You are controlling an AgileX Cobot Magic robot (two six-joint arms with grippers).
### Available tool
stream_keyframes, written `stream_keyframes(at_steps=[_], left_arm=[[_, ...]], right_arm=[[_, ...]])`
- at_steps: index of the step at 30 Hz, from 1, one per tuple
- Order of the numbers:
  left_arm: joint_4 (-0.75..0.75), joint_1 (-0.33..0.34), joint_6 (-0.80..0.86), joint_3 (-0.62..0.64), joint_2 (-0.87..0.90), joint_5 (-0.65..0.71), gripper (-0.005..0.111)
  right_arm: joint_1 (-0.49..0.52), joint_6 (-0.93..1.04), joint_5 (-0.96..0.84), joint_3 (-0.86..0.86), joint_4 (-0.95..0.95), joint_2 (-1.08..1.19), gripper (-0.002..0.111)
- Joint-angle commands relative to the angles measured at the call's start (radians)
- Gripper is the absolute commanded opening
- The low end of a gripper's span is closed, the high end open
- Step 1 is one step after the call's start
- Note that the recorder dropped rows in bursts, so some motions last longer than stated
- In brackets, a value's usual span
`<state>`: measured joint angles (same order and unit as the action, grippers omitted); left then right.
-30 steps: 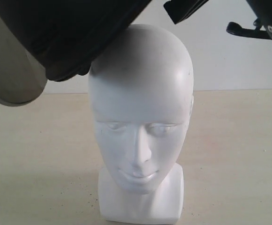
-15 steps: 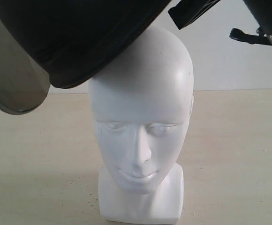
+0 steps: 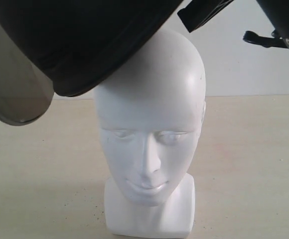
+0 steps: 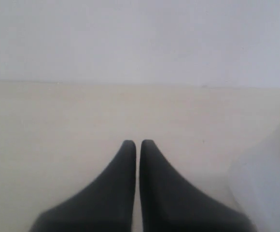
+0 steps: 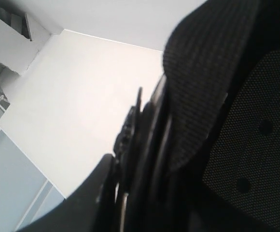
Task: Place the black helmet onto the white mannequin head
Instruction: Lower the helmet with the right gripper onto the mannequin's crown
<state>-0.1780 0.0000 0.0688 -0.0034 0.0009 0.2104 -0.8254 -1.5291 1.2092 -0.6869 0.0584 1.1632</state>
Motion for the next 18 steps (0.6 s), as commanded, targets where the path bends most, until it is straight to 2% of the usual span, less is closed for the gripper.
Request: stream_keyframes(at_steps=[1,3,5,8,11,18], left_arm=[[-0.170,-0.004,-0.021,0.003,-0.001,-0.272,0.004],[-0.241,-0.004,-0.069,-0.011,-0.001,-0.310,0.004],[-0.241,-0.004,-0.069,-0.064,-0.001,-0.315,0.004],[-0.109,-0.004,-0.069,-0.159,-0.001,-0.315,0.004],[-0.087,-0.004,-0.069,-0.251,-0.001,-0.320,0.004],[-0.087,-0.004,-0.124,-0.271,-0.001,-0.351,0.004]], right_arm=[[0.008,-0.001,0.012,0.001,-0.003,-0.014,0.000],[0.008,0.057,0.012,0.001,-0.002,-0.014,0.000],[0.008,0.057,0.012,0.001,-0.014,-0.014,0.000],[0.008,0.102,0.012,0.001,-0.053,-0.012,0.000],[0.008,0.145,0.012,0.001,-0.087,-0.012,0.000],[0.008,0.185,0.012,0.001,-0.089,-0.012,0.000]])
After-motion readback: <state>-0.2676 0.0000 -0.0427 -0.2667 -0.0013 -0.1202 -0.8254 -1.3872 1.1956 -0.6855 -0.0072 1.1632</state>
